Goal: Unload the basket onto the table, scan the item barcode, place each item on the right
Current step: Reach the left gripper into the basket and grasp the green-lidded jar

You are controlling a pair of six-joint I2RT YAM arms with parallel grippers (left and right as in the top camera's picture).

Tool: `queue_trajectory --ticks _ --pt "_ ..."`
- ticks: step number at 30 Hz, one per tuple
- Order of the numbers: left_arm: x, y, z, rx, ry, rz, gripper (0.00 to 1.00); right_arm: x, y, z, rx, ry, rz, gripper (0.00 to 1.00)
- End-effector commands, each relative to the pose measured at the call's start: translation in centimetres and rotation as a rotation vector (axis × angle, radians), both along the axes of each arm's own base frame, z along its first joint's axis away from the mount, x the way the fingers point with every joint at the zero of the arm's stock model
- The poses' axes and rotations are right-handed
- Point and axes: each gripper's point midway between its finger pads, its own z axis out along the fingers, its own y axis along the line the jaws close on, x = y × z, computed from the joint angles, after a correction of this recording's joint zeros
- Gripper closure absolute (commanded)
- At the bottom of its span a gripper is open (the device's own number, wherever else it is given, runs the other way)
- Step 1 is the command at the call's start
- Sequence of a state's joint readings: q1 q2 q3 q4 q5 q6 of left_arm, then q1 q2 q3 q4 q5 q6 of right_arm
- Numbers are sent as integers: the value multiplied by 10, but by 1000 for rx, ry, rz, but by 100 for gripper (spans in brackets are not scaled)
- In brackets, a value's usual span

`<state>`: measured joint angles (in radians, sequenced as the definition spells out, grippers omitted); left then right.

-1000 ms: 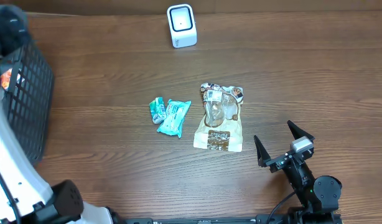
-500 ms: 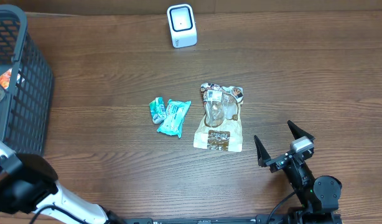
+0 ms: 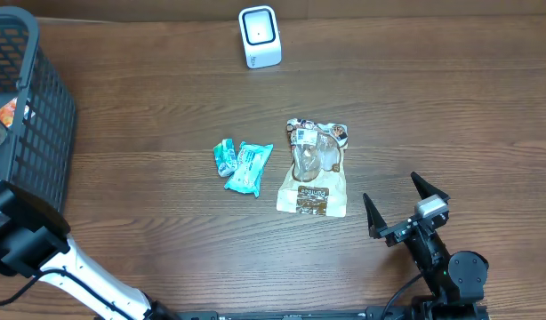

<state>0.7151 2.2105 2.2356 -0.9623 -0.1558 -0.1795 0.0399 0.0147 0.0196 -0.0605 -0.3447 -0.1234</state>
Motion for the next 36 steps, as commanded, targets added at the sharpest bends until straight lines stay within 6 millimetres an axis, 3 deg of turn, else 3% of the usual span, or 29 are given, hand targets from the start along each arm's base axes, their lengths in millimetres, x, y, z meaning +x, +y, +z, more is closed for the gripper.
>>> queue_trajectory --ticks 1,11,25,28,33,36 --pt "1 14 -11 44 35 11 0 0 1 -2 7 -4 4 0" --pt "13 26 -60 27 80 -18 0 0 1 -1 7 -5 4 0" --pt "18 34 -107 7 127 -12 0 0 1 -2 7 -4 5 0" --pt "18 34 -114 1 134 -12 3 0 1 -1 7 -5 4 0" --pt "19 34 -119 -6 138 -14 20 0 1 -2 7 -4 4 0" --pt "19 34 -120 -6 138 -14 20 0 1 -2 7 -4 4 0"
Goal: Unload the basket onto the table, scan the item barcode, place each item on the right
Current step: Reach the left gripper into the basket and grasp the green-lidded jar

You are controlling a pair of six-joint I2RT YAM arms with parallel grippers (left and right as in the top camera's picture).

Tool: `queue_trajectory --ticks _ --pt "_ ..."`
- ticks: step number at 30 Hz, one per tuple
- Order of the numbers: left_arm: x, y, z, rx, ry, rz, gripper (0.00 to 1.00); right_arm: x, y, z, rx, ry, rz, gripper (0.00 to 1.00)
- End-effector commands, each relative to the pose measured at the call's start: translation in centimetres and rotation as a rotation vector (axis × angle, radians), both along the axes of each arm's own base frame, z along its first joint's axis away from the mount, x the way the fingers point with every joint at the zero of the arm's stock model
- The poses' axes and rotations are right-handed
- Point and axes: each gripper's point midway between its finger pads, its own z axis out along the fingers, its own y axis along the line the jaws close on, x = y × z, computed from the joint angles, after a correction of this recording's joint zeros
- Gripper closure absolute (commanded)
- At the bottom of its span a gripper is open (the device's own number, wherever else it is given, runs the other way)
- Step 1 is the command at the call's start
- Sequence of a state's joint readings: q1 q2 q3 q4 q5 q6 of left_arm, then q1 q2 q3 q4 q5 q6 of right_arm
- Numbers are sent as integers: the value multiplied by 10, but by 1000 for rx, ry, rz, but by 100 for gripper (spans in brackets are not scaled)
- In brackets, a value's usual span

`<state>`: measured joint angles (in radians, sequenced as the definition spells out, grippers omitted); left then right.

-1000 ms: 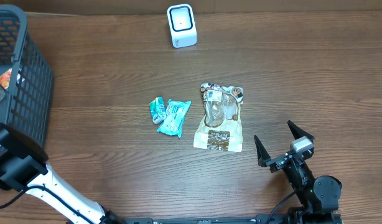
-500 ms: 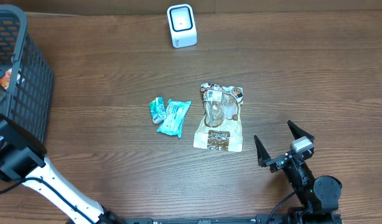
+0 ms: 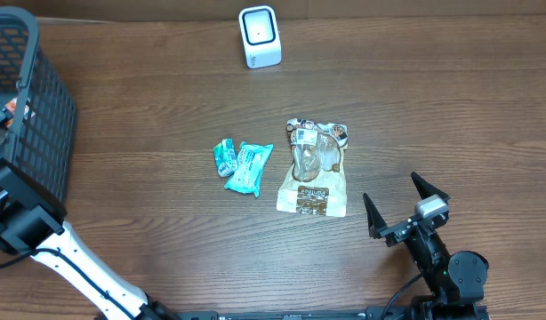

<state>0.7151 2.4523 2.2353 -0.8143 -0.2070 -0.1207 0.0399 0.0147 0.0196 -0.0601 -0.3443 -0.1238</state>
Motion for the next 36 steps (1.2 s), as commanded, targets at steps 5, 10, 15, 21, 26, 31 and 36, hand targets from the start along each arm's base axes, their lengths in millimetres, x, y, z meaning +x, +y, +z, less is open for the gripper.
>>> queue_trajectory --ticks 5,10,15,21,26,31,36 --pt "-1 5 -4 9 7 6 32 0 1 -2 7 -4 5 0" --pt "-2 4 -4 8 9 5 41 0 1 -2 7 -4 5 0" --pt "-4 1 -5 -3 20 4 42 0 1 -2 7 -4 5 0" --pt "-5 -4 14 2 11 3 44 0 1 -2 7 -4 5 0" --pt "-9 -8 49 19 -40 33 44 0 1 -2 7 -4 5 0" --pt "-15 -21 84 9 -80 20 48 0 1 -2 7 -4 5 0" --pt "-21 -31 117 12 -122 12 48 0 1 -2 7 -4 5 0"
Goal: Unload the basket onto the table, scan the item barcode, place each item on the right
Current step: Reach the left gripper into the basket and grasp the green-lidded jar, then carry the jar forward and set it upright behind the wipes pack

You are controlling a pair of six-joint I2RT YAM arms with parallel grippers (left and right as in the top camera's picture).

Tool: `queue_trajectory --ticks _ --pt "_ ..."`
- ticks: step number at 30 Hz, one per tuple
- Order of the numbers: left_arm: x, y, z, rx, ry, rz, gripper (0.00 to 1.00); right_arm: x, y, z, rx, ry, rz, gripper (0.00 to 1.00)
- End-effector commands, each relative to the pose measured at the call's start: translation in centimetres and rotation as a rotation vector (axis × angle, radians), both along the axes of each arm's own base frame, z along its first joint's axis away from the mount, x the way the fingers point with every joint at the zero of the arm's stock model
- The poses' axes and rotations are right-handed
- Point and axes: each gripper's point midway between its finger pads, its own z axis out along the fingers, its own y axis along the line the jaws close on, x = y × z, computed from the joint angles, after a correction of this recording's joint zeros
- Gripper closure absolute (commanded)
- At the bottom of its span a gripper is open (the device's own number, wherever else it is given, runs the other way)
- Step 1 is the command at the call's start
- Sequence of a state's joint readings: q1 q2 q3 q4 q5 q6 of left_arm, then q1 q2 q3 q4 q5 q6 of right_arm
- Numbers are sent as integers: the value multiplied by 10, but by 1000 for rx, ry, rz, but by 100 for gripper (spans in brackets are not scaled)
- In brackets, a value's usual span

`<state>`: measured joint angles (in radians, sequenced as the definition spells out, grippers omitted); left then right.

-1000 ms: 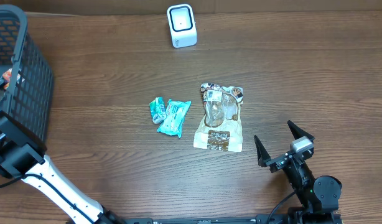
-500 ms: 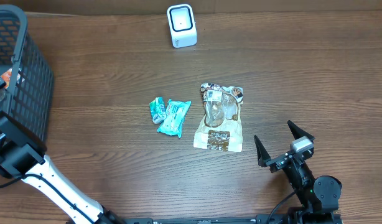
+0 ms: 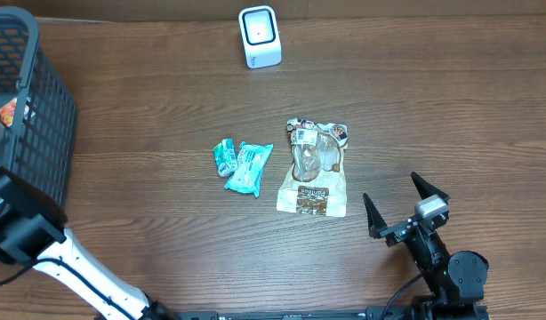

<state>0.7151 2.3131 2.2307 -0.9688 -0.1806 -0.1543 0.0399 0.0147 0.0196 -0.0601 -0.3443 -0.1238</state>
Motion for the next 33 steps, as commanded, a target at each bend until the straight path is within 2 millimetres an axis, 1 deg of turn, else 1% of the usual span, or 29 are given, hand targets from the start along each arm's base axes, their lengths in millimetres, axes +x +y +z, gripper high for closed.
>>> queue_trajectory --ticks 1,6,11,12,13,17,20,22,24,26,28,30,32,33 --pt "-2 -9 69 58 -113 -1 48 0 1 -2 7 -4 5 0" --pt "-11 -22 115 90 -181 -16 47 0 1 -2 7 -4 5 0" --pt "-14 -48 175 104 -319 -83 47 0 1 -2 7 -4 5 0" --pt "-16 -55 190 109 -354 -101 47 0 1 -2 7 -4 5 0" --pt "-16 -60 199 110 -378 -110 47 0 1 -2 7 -4 5 0" --pt "-23 -88 243 92 -508 -155 46 0 1 -2 7 -4 5 0" --pt "-27 -118 278 58 -623 -225 46 0 1 -2 7 -4 5 0" --pt "-31 -135 295 41 -676 -266 46 0 1 -2 7 -4 5 0" --pt "-35 -158 315 17 -735 -338 46 0 1 -2 7 -4 5 0" --pt "-40 -182 328 -17 -775 -406 46 0 1 -2 7 -4 5 0" --pt "-42 -207 335 -58 -793 -467 46 0 1 -2 7 -4 5 0" --pt "-41 -228 335 -95 -788 -510 46 0 1 -2 7 -4 5 0" --pt "-37 -251 329 -133 -763 -559 45 0 1 -2 7 -4 5 0" --pt "-33 -266 324 -151 -739 -603 45 0 1 -2 7 -4 5 0"
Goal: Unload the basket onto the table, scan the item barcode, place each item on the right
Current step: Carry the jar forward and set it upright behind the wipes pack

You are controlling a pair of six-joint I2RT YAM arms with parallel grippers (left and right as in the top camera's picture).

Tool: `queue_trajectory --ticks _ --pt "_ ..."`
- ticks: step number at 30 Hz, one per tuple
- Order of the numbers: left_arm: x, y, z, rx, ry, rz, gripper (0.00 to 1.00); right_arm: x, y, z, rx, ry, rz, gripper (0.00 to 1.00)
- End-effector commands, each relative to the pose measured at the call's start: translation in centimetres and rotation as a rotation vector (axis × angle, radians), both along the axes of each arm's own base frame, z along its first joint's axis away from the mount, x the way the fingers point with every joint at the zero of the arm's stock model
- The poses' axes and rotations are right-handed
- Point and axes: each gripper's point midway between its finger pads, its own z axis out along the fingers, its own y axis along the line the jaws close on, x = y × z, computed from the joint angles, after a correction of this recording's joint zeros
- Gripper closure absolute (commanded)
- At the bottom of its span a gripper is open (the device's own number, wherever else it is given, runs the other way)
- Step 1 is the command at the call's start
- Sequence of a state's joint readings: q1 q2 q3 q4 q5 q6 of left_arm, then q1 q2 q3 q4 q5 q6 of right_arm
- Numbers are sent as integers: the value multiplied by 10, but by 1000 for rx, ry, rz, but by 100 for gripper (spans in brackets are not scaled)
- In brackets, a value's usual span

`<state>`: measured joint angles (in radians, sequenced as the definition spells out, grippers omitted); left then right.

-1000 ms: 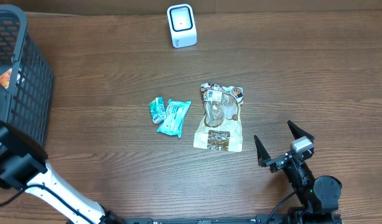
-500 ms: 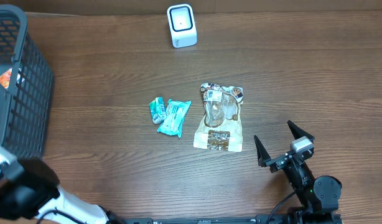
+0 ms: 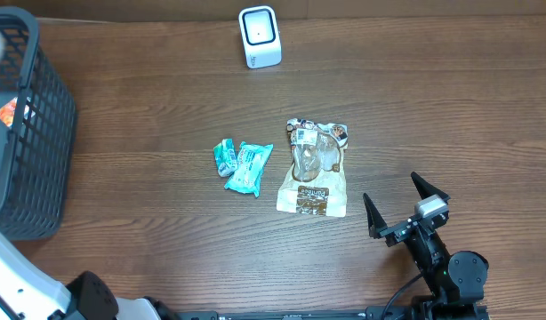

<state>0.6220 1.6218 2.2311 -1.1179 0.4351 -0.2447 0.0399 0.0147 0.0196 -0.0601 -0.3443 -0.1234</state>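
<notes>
The white barcode scanner (image 3: 259, 36) stands at the table's far edge. Two teal snack packets (image 3: 242, 165) and a brown-and-clear snack bag (image 3: 315, 169) lie flat mid-table. My right gripper (image 3: 395, 196) rests at the near right, open and empty, just right of the bag. Only blurred white and grey parts of my left arm (image 3: 15, 284) show at the left edge, over the basket. Its fingers cannot be made out.
A black wire basket (image 3: 42, 116) stands at the far left, with an orange-printed item (image 3: 6, 111) showing through its mesh. The wooden table (image 3: 166, 240) runs between the basket and the packets.
My left arm's dark link, which lay beside the basket's near corner, is gone from there. A pale blur now covers the basket's left side. The items and right gripper have not moved.
Throughout, the packets, bag, scanner and open right gripper kept their places. My left arm's dark link shifted slightly by the basket's near corner from one moment to the other, and now only blurred pale arm parts show there.
</notes>
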Motion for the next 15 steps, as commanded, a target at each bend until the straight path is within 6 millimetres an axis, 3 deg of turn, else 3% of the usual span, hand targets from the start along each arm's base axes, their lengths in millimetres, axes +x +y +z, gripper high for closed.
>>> queue_trajectory --ticks 1,6,15 --pt "10 -54 1 -25 -1 -176 45 0 1 -2 7 -4 5 0" --pt "28 -105 -32 -28 120 -310 48 0 1 -2 7 -4 5 0" --pt "60 -177 -88 40 303 -448 48 0 1 -2 7 -4 5 0"
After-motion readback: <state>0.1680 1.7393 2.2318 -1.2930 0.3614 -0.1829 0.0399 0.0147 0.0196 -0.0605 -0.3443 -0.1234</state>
